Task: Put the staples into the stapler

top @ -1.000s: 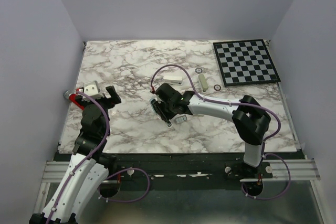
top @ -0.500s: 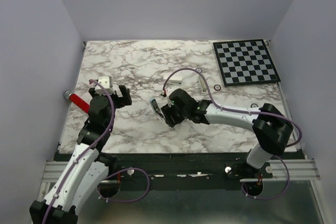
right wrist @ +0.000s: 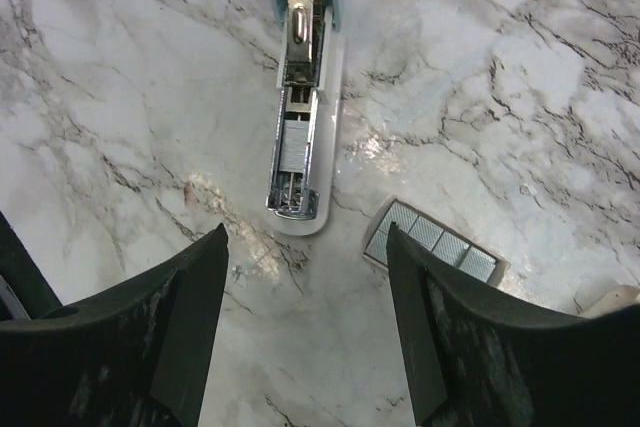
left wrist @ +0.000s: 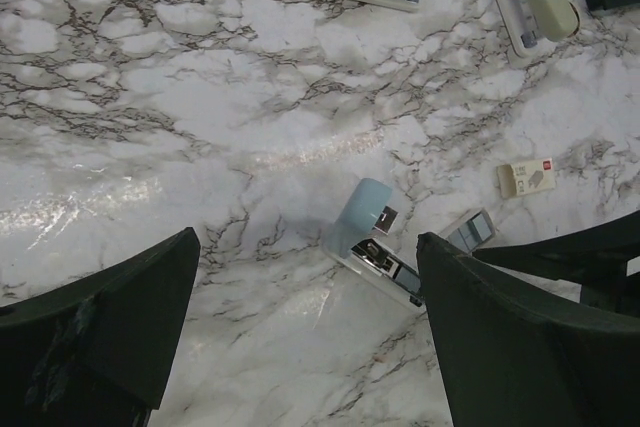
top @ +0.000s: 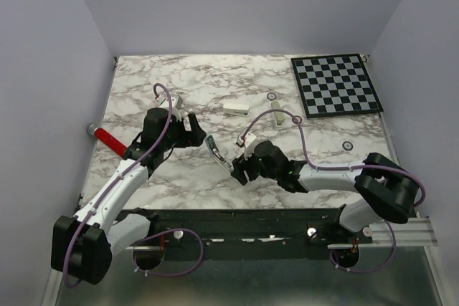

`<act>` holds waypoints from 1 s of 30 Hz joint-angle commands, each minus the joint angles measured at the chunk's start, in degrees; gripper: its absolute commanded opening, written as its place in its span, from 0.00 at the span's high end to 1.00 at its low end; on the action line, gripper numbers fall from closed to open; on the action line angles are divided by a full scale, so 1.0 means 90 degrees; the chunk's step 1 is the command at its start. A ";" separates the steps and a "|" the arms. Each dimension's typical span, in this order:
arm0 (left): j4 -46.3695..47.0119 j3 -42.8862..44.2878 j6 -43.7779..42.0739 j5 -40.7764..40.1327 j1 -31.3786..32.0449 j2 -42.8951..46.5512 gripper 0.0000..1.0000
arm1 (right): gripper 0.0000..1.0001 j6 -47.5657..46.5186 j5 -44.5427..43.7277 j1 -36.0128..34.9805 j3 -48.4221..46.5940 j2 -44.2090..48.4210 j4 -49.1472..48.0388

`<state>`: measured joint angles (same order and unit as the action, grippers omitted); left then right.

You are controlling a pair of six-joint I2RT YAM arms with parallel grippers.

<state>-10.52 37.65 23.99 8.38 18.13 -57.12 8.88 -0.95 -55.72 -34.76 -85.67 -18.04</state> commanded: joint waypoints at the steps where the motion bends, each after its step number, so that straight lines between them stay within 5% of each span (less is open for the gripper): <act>1: -0.0217 0.0387 0.0264 0.0592 0.0027 -0.0293 0.04 | 0.28 -0.0176 0.0018 -0.0166 0.0220 -0.0188 -0.1265; 20: -0.0071 0.0709 0.0216 0.1129 0.0085 -0.1328 0.12 | 0.48 -0.0323 -0.0373 -0.0264 0.0191 -0.1057 -0.1804; 30: 0.0349 0.0544 0.0313 0.1276 0.0085 -0.1446 0.21 | 0.68 -0.0323 -0.0461 -0.0263 0.0113 -0.1243 -0.1862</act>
<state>-10.81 42.72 25.85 17.91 18.50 -69.87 6.35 -3.09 -57.71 -33.56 -95.46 -32.67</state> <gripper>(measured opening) 0.819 0.352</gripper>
